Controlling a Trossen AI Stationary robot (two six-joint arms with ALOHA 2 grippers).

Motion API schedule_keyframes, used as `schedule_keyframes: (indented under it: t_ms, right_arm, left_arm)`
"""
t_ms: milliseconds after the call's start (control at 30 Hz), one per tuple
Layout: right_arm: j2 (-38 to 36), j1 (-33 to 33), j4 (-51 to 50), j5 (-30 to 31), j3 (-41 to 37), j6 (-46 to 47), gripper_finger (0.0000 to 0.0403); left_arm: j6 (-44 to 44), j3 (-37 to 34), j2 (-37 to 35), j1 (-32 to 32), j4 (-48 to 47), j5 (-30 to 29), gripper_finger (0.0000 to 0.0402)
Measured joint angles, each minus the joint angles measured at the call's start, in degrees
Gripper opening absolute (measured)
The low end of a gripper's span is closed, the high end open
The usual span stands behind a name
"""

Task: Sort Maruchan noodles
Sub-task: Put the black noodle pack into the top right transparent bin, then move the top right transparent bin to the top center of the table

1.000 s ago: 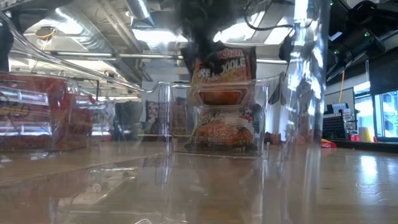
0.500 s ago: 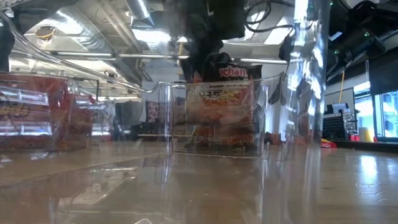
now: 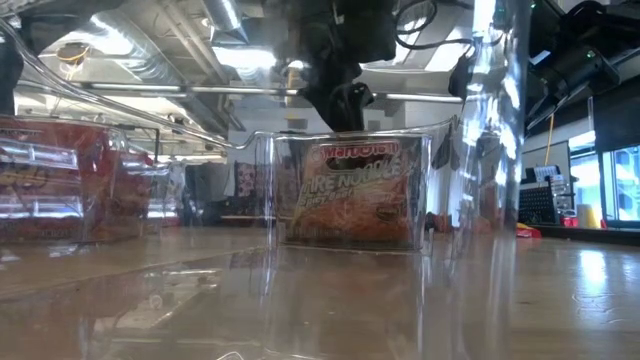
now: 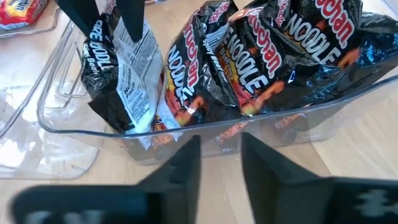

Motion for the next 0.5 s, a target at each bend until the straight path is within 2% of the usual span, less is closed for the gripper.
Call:
schedule_keyframes:
  t_ms: [100, 233, 433, 500]
  right_arm:
    - [0.00, 0.00, 0.00, -0.04, 0.02, 0.02, 0.0140]
    - [0.00, 0.00, 0.04, -0.07, 0.02, 0.01, 0.0184]
    - [1.01, 0.04, 0.26, 0.98, 0.08, 0.04, 0.0202]
    - [1.43, 0.02, -0.47, 1.15, 0.01, 0.10, 0.0202]
  left_arm:
    - [-1.34, 0.04, -0.81, -0.47, -0.39, -2.62, 0.0157]
    - [-2.71, 0.20, -3.36, -0.51, -3.11, -4.54, 0.0157]
    - [-9.12, -1.31, -8.56, -0.32, -14.00, -9.77, 0.0155]
    - [-9.92, -4.87, -11.32, -0.10, -12.85, -9.90, 0.0156]
